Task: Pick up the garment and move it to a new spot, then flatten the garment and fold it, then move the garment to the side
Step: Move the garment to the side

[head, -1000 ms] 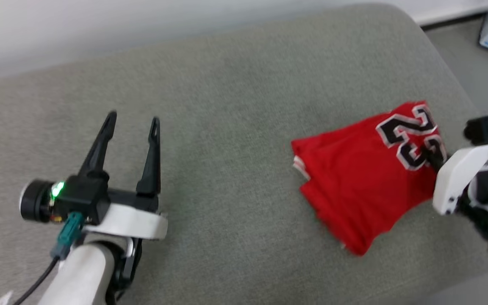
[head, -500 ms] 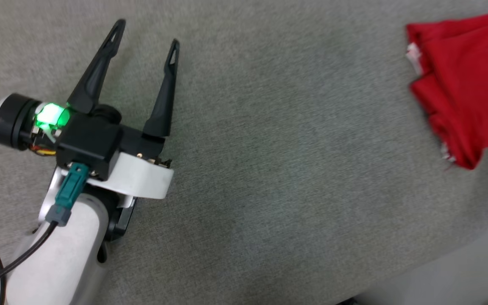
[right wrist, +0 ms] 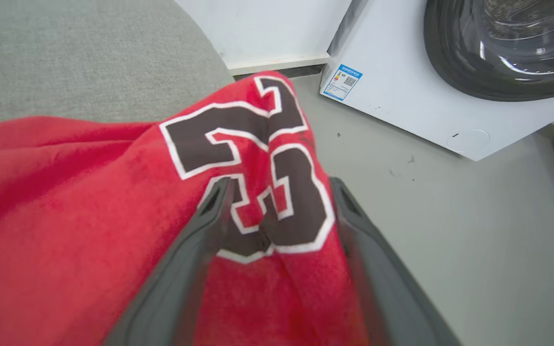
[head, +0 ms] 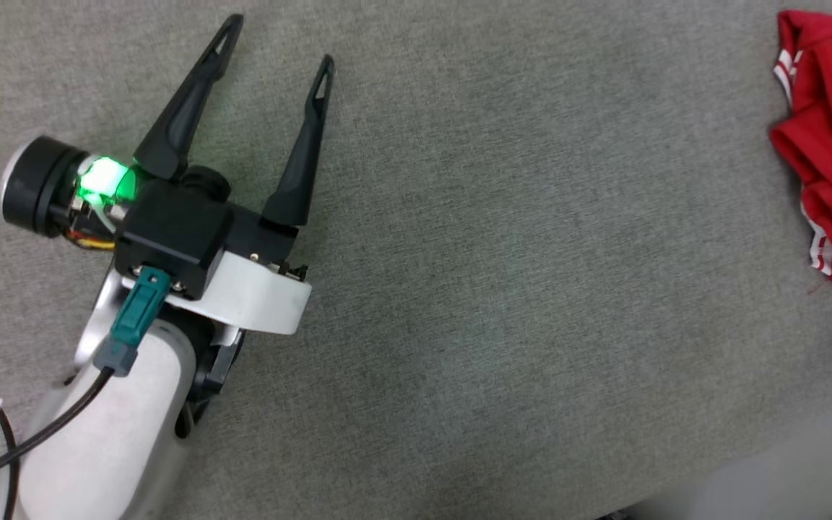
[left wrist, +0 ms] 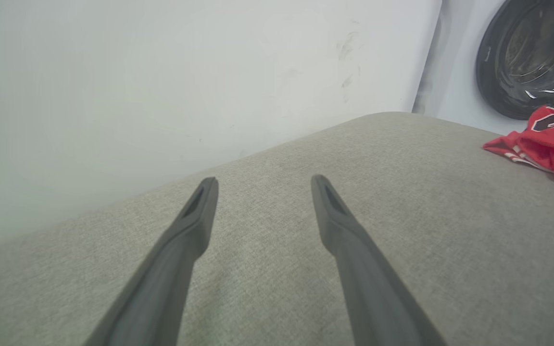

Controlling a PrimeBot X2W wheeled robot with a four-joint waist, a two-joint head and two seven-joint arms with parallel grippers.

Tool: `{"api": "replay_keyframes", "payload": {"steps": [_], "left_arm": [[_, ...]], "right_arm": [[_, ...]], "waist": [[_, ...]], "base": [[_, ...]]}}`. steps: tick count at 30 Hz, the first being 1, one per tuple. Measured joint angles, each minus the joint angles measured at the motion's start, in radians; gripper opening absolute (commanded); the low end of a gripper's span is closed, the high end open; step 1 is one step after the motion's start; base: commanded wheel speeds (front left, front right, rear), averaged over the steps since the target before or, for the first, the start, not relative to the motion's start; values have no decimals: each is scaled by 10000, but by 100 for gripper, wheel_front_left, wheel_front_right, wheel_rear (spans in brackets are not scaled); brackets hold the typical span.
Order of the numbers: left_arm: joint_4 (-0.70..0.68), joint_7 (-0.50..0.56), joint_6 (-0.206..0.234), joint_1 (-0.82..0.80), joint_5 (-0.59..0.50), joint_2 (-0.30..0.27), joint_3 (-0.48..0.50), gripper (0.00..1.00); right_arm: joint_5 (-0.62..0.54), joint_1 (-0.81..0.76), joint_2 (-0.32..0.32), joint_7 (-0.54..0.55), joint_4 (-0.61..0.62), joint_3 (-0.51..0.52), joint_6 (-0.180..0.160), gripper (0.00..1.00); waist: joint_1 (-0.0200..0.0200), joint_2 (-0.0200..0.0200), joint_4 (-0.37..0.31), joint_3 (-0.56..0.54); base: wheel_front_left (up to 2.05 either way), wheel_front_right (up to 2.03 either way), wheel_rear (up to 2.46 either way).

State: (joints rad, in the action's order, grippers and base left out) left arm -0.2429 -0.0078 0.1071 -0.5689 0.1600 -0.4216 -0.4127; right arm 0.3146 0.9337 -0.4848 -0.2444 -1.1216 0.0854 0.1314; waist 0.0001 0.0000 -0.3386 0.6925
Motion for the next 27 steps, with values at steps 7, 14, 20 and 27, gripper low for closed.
{"api": "replay_keyframes", "payload": {"steps": [7,14,20,27], "left_arm": [[652,-792,347,734,428,309,148,100],[1396,-1643,798,1921,1055,700,443,100],[1860,-2021,1074,2869,1544,940,702,100],[2282,-2278,1319,3819,1967,991,1151,100]], "right_arm": [[-646,-188,-351,-163,236,138,0,100],[-571,-1283,-290,-184,1724,-617,-2,100],[-336,-2895,136,-46,3724,-1011,-2,100],[-426,-4730,1074,809,6387,-1028,-2,100]], "waist": [[0,0,57,-910],[-1,0,272,-2373],[-2,0,650,-3598],[-3,0,1428,-4596]], "base": [[0,0,0],[0,0,0],[0,0,0],[0,0,0]]}}
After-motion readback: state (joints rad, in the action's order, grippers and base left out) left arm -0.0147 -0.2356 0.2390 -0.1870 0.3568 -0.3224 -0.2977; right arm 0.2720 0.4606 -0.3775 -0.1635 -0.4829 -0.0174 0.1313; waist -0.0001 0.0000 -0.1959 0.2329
